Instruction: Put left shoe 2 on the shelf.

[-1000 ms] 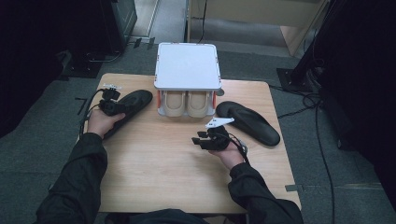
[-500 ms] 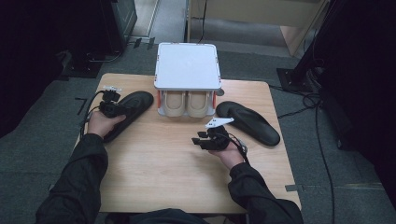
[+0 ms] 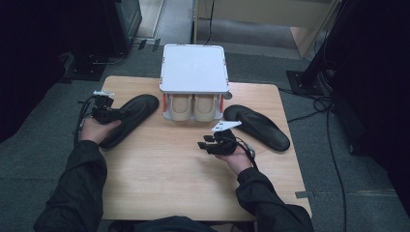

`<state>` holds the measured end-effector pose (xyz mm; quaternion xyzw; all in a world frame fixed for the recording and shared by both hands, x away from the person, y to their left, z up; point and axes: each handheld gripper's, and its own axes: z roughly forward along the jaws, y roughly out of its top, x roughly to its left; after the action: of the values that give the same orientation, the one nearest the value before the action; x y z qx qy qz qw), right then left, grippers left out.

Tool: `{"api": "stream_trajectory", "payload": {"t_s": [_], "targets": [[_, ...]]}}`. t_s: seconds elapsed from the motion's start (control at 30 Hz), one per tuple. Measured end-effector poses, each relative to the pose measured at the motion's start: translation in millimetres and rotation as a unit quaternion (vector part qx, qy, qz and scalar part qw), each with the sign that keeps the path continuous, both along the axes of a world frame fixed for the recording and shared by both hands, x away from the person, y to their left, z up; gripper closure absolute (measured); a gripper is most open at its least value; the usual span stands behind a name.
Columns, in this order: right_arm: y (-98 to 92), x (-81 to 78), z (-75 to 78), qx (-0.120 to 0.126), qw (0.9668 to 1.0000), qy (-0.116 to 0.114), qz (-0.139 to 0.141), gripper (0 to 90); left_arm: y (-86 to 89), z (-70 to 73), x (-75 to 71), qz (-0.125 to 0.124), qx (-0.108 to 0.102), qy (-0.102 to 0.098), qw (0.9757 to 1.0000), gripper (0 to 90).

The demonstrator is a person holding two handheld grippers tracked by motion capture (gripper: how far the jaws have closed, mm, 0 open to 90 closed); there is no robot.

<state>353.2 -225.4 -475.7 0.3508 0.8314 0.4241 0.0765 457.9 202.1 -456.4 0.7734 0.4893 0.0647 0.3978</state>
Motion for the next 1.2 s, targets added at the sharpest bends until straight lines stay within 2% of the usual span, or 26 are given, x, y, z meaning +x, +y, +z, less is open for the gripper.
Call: {"api": "stream_trajectory", "payload": {"t_s": [0.07, 0.13, 0.23, 0.4, 0.47, 0.63, 0.7, 1.03, 1.2], "targets": [[0.6, 0.4, 0.2, -0.001, 1.0000, 0.002, 0.000, 58.7, 3.5, -3.6, -1.2, 0.004, 0.003, 0.004, 1.0000, 79.6], [1.3, 0.9, 0.2, -0.002, 1.0000, 0.001, 0.003, 58.7, 5.9, -7.9, -2.0, 0.007, 0.014, 0.010, 0.9998, 79.8], [3.2, 1.2, 0.1, -0.001, 1.0000, 0.001, 0.006, 58.7, 7.4, -15.6, -2.2, 0.002, 0.017, 0.023, 0.9996, 80.4], [5.0, 2.0, -0.2, -0.001, 1.0000, 0.003, 0.008, 58.7, 4.8, -22.5, -1.5, -0.011, 0.011, 0.035, 0.9993, 81.0], [5.3, 2.4, -0.4, -0.001, 1.0000, 0.003, 0.009, 58.7, 2.2, -23.5, -1.5, -0.015, 0.013, 0.035, 0.9992, 81.6], [5.1, 2.2, -0.1, -0.001, 1.0000, 0.003, 0.009, 58.8, -2.4, -24.0, -2.0, -0.020, 0.002, 0.035, 0.9992, 82.6], [4.9, 2.3, 0.1, -0.001, 1.0000, 0.002, 0.008, 58.7, -5.2, -23.9, -2.1, -0.023, 0.005, 0.035, 0.9991, 82.6], [5.4, 2.4, -0.3, -0.004, 0.9999, 0.002, 0.009, 58.8, -26.3, -25.1, -0.3, -0.045, -0.010, 0.039, 0.9982, 82.1], [5.4, 1.6, -0.5, -0.005, 0.9999, 0.004, 0.010, 58.8, -36.2, -25.0, 1.7, -0.056, -0.002, 0.038, 0.9977, 81.1]]}}
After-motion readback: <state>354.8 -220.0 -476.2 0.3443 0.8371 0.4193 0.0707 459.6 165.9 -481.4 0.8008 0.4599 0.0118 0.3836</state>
